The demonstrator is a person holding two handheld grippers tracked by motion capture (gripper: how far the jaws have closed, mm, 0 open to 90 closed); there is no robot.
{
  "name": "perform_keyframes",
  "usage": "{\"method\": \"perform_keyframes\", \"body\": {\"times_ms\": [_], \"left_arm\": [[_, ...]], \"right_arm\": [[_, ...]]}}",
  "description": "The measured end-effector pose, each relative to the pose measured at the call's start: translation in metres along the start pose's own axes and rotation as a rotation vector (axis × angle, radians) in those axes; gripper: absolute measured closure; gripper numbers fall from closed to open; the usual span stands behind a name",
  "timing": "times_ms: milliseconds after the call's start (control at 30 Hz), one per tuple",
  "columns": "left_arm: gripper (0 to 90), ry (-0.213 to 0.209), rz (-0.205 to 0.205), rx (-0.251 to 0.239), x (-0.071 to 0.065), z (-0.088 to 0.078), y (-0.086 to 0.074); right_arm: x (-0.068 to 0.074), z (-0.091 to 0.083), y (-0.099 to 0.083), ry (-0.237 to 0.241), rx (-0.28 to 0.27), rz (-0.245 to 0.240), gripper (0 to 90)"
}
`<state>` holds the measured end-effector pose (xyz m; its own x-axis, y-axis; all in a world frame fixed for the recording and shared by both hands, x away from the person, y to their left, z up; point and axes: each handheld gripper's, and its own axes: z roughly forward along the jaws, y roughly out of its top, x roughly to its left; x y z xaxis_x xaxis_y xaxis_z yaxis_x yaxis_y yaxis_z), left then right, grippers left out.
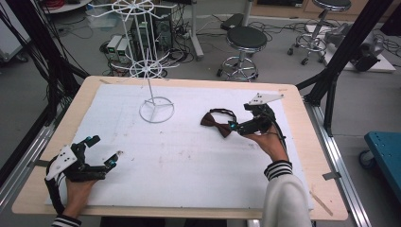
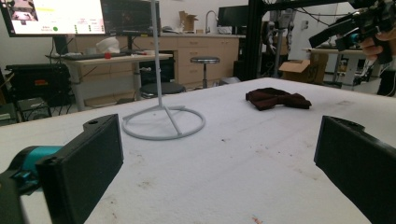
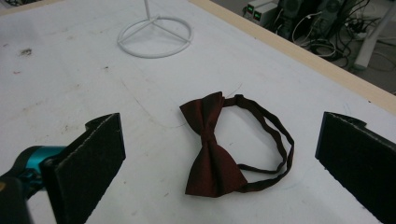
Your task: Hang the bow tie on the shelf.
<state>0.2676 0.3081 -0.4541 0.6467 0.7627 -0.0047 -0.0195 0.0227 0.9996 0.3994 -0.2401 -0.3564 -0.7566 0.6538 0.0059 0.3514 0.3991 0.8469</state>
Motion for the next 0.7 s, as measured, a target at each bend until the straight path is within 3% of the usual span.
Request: {"method": "perform_keyframes", "body": {"times_ms": [300,367,433,700], "left_arm": [[1.7,-0.002,-0.001,0.001,0.000,0.000,0.000],[1.7,-0.002,0.000,0.002,0.000,0.000,0.000],[1.7,-0.002,0.000,0.002,0.000,0.000,0.000],[1.7,-0.002,0.000,0.001,0.000,0.000,0.000]], "right_arm": [[-0.007,0.018,0.010,0.010,0.098,-0.033,0.8],[-0.008,0.027,0.009,0.016,0.155,-0.052,0.8],[-0.008,0.032,0.009,0.020,0.178,-0.062,0.8],[-0.008,0.049,0.013,-0.006,0.240,-0.101,0.9]]}}
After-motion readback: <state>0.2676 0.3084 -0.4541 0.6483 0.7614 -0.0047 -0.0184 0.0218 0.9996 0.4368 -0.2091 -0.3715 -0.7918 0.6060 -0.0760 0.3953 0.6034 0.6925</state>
